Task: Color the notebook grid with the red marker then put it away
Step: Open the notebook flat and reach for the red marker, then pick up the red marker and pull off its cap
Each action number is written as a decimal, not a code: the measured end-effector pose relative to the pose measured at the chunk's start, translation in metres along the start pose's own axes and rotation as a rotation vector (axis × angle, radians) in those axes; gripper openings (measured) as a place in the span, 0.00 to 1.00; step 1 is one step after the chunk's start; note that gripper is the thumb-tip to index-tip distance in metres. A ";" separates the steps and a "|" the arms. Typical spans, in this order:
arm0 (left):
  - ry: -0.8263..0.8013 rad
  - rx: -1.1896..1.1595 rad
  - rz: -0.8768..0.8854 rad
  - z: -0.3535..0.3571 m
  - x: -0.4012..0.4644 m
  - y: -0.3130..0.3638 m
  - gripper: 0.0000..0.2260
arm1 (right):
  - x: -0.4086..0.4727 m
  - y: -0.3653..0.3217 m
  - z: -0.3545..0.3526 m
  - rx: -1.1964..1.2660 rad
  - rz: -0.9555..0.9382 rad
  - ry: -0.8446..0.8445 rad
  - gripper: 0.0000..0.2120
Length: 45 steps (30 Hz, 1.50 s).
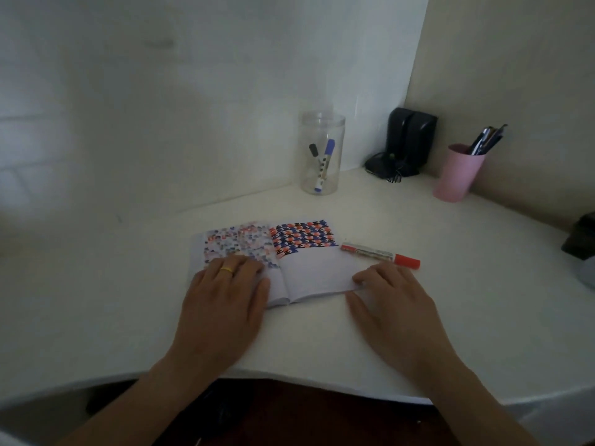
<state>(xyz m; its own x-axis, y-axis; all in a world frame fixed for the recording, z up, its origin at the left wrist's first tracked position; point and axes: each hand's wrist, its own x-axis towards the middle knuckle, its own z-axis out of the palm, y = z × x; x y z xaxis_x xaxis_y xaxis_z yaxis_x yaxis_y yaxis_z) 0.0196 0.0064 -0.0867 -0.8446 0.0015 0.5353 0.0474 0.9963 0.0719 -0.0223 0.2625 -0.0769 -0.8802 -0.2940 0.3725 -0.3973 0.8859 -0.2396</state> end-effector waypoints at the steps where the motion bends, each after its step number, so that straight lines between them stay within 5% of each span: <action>1: -0.002 -0.007 0.005 0.000 0.001 0.000 0.13 | 0.001 0.000 0.001 0.005 -0.002 -0.004 0.19; 10: -0.143 -0.104 0.177 -0.009 0.037 -0.010 0.14 | 0.054 0.030 -0.018 0.008 -0.068 0.108 0.11; 18: -0.104 -0.219 0.222 0.011 0.161 -0.031 0.11 | 0.132 0.042 -0.031 0.101 -0.096 -0.251 0.08; 22: -0.053 -0.277 0.319 0.031 0.140 -0.040 0.09 | 0.124 0.054 -0.027 0.028 -0.108 -0.428 0.17; 29: -0.253 -0.292 0.452 0.053 0.131 -0.052 0.12 | 0.121 0.058 -0.021 -0.006 -0.105 -0.455 0.18; 34: -0.251 -0.337 0.435 0.056 0.131 -0.054 0.14 | 0.141 0.022 -0.023 0.262 -0.088 -0.187 0.14; 40: -0.267 -0.384 0.420 0.049 0.131 -0.050 0.15 | 0.162 -0.026 -0.006 1.069 0.247 -0.418 0.08; 45: -0.219 -0.339 0.434 0.050 0.127 -0.051 0.13 | 0.149 -0.028 0.033 1.350 0.371 -0.370 0.08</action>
<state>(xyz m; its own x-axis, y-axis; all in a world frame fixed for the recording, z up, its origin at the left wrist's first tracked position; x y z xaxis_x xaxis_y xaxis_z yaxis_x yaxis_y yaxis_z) -0.1171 -0.0396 -0.0644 -0.7987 0.4562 0.3924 0.5502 0.8177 0.1694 -0.1514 0.1818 -0.0445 -0.9173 -0.3864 -0.0964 0.1114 -0.0164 -0.9936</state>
